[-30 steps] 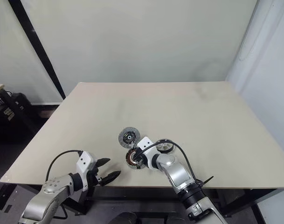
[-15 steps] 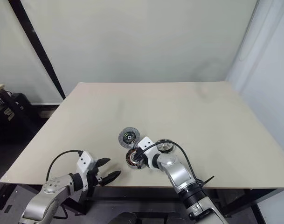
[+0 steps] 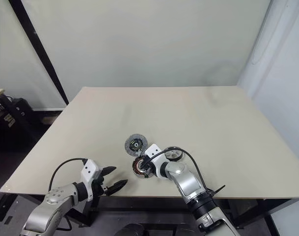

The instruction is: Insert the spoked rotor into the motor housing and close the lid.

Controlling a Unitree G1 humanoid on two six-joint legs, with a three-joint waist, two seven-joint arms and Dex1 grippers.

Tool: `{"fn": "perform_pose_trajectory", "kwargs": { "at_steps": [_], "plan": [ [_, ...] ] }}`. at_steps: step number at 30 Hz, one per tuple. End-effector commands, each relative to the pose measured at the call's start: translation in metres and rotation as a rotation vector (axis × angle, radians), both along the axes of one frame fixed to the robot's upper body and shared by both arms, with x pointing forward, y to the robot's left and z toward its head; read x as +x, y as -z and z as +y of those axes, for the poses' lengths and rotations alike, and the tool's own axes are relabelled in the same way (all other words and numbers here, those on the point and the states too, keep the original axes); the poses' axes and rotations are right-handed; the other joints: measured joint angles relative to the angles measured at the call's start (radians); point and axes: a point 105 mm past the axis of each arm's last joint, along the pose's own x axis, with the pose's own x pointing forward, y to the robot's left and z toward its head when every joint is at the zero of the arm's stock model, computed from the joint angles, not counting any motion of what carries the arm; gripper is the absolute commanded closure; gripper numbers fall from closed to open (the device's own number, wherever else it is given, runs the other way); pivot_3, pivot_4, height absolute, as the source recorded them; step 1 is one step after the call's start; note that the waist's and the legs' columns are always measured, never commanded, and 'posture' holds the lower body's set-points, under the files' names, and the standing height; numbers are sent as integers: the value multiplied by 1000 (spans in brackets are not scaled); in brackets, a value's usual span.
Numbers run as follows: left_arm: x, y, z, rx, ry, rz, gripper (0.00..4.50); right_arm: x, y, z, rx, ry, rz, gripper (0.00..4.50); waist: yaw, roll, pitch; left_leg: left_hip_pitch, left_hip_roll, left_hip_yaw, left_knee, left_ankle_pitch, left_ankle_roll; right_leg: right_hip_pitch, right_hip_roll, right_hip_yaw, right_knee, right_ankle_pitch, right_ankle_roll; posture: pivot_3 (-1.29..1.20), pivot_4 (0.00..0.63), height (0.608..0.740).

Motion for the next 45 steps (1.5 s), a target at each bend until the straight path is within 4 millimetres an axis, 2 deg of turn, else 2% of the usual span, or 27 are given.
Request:
{"fn": "perform_pose_trajectory", "kwargs": {
  "at_steps": [1, 34, 38, 43, 45],
  "plan": [
    [7, -12, 1, 5, -2, -58, 0, 5, -11, 3, 18, -9, -32, 3778, 0, 0, 0, 0, 0, 0, 0, 0, 0, 0, 0, 0, 0, 0, 0, 0, 0, 740],
    [7, -12, 1, 8, -6, -60, 0, 3, -7, 1, 0, -13, -16, 3778, 0, 0, 0, 0, 0, 0, 0, 0, 0, 0, 0, 0, 0, 0, 0, 0, 0, 740],
    [7, -12, 1, 10, -5, -61, 0, 1, -8, 3, 13, -17, -15, 2512, 0, 0, 0, 0, 0, 0, 0, 0, 0, 0, 0, 0, 0, 0, 0, 0, 0, 740],
    [7, -11, 0, 11, -3, -59, 0, 2, -19, 8, 87, 1, 2, 825, 0, 0, 0, 0, 0, 0, 0, 0, 0, 0, 0, 0, 0, 0, 0, 0, 0, 740],
    [6, -11, 0, 11, -3, -58, 0, 1, -25, 10, 115, 3, 3, 825, 1, 0, 0, 0, 0, 0, 0, 0, 0, 0, 0, 0, 0, 0, 0, 0, 0, 740]
  ]
}}
